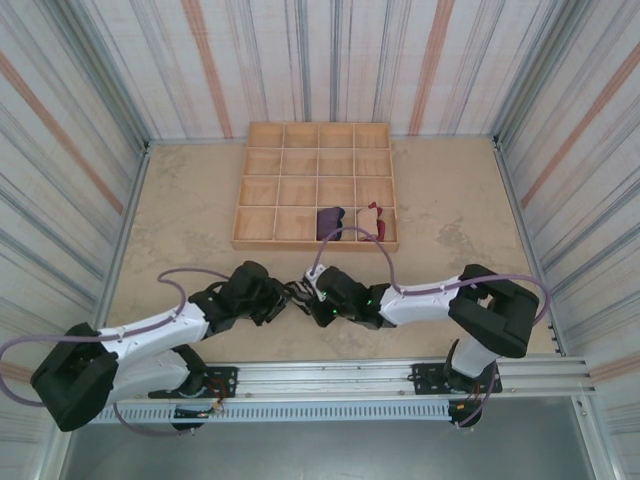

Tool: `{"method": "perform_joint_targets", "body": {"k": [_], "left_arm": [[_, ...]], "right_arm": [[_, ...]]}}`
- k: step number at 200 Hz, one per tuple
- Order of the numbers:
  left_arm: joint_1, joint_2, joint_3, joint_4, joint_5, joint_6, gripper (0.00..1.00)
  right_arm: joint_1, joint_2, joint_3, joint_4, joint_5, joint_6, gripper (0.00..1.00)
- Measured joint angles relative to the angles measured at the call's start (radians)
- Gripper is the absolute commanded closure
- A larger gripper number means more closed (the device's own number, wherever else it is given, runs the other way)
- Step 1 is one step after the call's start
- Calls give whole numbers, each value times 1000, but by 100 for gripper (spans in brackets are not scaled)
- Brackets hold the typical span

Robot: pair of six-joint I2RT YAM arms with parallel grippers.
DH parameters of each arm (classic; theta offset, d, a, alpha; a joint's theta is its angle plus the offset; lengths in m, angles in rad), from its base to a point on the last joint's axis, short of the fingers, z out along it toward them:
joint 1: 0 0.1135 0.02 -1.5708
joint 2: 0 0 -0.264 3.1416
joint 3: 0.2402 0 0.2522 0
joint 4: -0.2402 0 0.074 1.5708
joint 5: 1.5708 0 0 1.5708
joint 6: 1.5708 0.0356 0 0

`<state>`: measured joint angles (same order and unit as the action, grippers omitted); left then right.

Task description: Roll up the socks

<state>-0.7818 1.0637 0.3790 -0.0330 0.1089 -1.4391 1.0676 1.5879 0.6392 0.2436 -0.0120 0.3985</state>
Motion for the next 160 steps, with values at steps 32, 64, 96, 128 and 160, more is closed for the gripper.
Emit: {"method": "perform_joint_targets", "body": {"k": [32,64,96,128,160], "left_arm": [[4,-45,0,-49,-13,11,45],[4,-56,0,-84,-31,26,45],[4,-51,1,-97,-33,41,45],[-2,0,34,-97,-42,77,42],[-19,126,79,-8,-31,148,38]], "right_arm": [[-127,-7,-76,125,-212,114,100],[-252,-6,-154,245,-389,277,100],[-323,4,-214,337,-483,460,100],[-356,14,-247,391,-529,595,100],[-365,21,-264,420,-536,670,100]]}}
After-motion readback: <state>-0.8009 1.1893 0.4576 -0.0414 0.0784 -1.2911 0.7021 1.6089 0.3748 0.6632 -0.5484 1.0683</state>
